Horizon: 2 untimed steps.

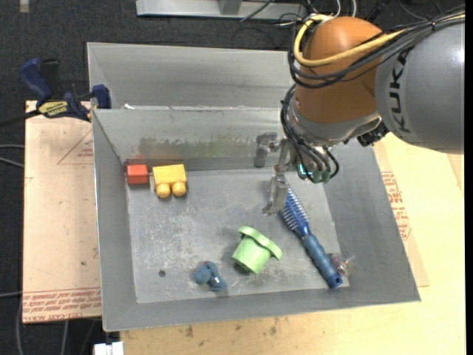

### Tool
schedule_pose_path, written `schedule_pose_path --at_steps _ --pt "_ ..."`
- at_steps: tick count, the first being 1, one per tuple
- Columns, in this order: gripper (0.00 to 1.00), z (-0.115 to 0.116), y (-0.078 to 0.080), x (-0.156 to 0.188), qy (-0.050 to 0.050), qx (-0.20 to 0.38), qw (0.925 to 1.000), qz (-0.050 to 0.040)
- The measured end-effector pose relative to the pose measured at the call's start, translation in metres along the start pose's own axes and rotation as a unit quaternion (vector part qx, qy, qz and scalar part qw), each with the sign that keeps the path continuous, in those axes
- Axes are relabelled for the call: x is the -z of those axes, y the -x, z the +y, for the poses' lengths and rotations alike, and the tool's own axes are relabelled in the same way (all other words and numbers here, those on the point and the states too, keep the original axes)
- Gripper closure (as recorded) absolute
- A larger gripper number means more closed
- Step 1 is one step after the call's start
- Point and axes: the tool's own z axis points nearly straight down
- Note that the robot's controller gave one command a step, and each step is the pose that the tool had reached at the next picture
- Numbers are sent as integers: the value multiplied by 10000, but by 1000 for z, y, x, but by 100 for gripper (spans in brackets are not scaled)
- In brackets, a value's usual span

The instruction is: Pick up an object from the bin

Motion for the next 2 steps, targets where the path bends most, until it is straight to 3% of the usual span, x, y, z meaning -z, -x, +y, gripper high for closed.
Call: schedule_pose_path --at_steps 1,2 --pt "0 -105 -25 -78 -15 58 10000 0" --pt "0 -122 -53 -159 11 -1654 9861 -133"
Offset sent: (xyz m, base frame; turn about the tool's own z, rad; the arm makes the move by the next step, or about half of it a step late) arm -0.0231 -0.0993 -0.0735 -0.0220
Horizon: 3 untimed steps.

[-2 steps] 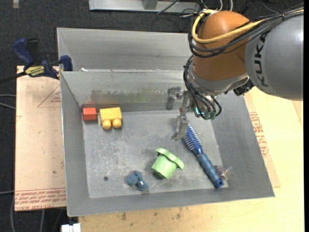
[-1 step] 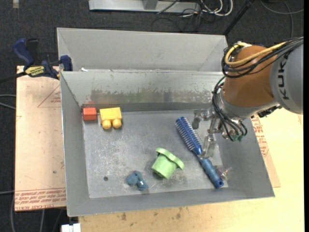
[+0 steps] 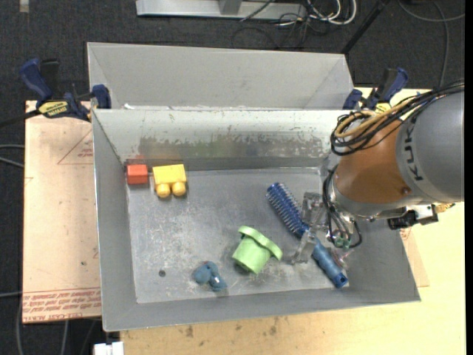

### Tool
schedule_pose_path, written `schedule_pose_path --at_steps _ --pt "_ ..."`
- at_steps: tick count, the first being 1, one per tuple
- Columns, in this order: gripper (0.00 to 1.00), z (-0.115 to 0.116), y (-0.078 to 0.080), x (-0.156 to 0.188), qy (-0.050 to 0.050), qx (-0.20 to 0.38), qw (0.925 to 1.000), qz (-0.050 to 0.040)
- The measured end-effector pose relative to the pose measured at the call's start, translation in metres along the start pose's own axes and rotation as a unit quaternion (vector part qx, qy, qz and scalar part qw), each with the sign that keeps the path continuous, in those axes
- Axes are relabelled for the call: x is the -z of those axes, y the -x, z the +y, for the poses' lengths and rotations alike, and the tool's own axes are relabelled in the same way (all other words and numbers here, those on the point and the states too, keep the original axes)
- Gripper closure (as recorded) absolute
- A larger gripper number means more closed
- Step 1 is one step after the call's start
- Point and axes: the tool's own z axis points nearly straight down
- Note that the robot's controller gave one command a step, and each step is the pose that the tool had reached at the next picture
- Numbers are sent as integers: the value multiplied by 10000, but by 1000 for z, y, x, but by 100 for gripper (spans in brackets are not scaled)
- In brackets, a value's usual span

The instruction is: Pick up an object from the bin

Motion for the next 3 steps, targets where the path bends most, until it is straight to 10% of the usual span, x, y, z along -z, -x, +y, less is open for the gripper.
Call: schedule_pose_path --at_steps 1,2,3 --pt "100 1 -1 0 2 9 10000 25" --pt "100 30 30 197 -8 121 9999 40" --pt "100 9 -10 78 -31 225 9996 143"
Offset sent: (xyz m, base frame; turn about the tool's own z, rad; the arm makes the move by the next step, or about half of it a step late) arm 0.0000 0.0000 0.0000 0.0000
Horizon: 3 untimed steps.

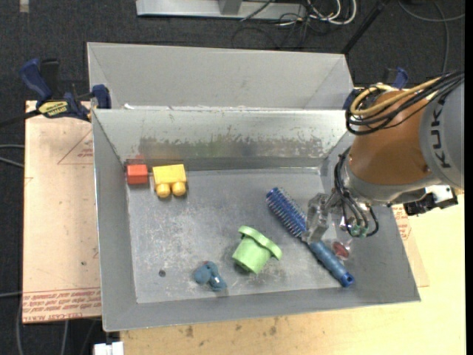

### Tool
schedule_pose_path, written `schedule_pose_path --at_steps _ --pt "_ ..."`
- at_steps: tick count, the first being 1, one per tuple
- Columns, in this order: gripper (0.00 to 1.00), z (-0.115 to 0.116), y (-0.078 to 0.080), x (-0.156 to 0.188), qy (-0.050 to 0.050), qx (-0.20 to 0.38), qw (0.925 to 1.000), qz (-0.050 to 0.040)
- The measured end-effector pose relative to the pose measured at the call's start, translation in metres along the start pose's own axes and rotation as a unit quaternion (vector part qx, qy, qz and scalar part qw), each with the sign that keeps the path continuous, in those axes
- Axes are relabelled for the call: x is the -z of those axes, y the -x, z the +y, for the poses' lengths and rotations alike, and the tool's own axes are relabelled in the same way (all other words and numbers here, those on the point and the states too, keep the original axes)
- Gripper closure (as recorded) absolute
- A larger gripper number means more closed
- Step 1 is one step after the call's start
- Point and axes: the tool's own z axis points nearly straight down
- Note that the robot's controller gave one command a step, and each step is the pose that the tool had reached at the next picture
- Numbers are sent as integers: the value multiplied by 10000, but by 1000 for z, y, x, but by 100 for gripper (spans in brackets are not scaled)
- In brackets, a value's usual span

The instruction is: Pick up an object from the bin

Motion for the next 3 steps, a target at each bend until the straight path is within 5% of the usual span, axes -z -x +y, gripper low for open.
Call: schedule_pose_path --at_steps 1,2,3 --pt "100 4 45 -73 31 -854 9963 -82" --pt "100 15 60 48 30 -1068 9942 -99" --pt "0 14 58 43 13 -1071 9942 -56"
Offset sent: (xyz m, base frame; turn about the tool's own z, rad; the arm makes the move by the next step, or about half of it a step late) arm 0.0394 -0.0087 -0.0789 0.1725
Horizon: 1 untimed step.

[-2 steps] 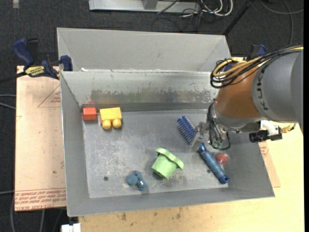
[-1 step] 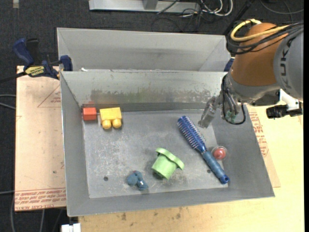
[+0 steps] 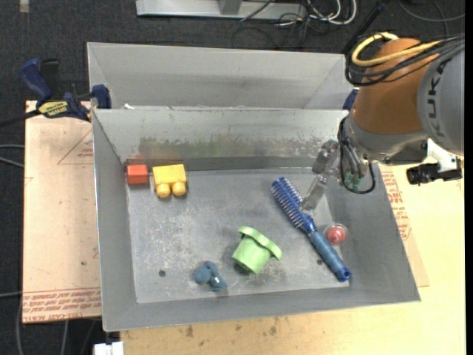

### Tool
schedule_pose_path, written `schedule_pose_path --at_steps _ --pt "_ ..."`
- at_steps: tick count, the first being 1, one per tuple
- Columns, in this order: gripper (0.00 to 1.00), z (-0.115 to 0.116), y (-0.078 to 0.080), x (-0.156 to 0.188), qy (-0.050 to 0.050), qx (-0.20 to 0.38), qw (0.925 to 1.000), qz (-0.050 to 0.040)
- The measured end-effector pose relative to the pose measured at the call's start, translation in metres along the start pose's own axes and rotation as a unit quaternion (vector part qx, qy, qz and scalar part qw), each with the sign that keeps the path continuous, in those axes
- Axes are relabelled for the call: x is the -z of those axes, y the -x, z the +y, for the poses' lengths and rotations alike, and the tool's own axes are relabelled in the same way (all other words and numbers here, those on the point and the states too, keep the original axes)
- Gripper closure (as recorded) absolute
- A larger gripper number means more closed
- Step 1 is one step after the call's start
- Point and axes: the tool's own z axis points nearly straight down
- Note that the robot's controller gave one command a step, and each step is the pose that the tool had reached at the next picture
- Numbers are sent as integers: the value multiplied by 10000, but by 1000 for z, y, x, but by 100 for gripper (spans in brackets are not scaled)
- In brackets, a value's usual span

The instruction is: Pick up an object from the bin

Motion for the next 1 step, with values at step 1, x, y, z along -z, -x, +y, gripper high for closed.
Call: schedule_pose_path --at_steps 1 --pt "0 -27 -18 -103 -14 -1150 9934 38"
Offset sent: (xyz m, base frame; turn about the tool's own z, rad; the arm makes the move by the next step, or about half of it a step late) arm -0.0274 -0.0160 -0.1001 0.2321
